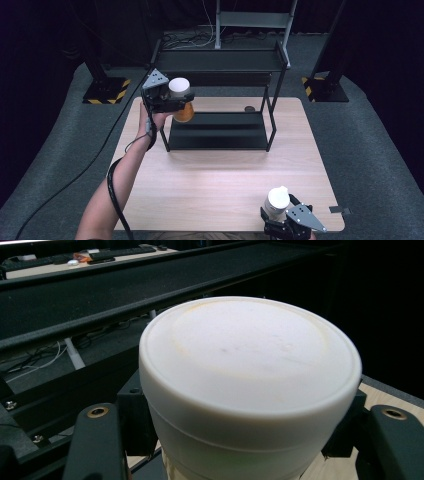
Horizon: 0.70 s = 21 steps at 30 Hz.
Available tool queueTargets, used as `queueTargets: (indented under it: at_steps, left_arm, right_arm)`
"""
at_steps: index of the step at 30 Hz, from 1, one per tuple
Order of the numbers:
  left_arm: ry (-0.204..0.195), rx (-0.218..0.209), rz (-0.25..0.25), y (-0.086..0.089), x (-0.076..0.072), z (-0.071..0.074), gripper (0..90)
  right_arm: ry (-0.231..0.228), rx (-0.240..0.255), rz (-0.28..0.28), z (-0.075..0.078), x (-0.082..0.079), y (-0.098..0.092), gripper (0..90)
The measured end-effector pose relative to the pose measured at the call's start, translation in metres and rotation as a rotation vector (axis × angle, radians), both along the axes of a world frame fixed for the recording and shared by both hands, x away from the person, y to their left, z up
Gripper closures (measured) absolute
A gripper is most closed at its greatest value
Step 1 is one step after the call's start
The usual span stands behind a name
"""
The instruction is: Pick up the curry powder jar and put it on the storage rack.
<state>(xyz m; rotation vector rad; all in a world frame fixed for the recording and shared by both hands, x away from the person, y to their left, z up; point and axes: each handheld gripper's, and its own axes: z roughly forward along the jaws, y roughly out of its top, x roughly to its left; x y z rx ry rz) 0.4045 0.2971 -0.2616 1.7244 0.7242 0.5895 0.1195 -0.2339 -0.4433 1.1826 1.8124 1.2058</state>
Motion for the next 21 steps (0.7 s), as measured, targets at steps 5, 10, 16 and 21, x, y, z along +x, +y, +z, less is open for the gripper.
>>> queueTargets:
  at_steps: [5, 10, 16, 21]
  left_arm:
    - [-0.001, -0.002, -0.004, -0.001, 0.001, 0.004, 34.0]
    - [-0.006, -0.002, -0.008, 0.0, 0.002, 0.009, 34.0]
    - [-0.007, -0.002, -0.011, 0.0, 0.003, 0.014, 34.0]
    - [-0.007, 0.0, -0.01, 0.0, 0.005, 0.018, 34.0]
  right_arm:
    - [-0.007, -0.005, -0.003, 0.001, -0.001, 0.001, 0.0]
    - [-0.003, -0.004, -0.003, 0.002, 0.0, 0.001, 0.0]
    - [-0.004, -0.003, -0.005, 0.001, -0.001, 0.001, 0.0]
    - [-0.005, -0.005, -0.005, 0.001, 0.0, 0.001, 0.0]
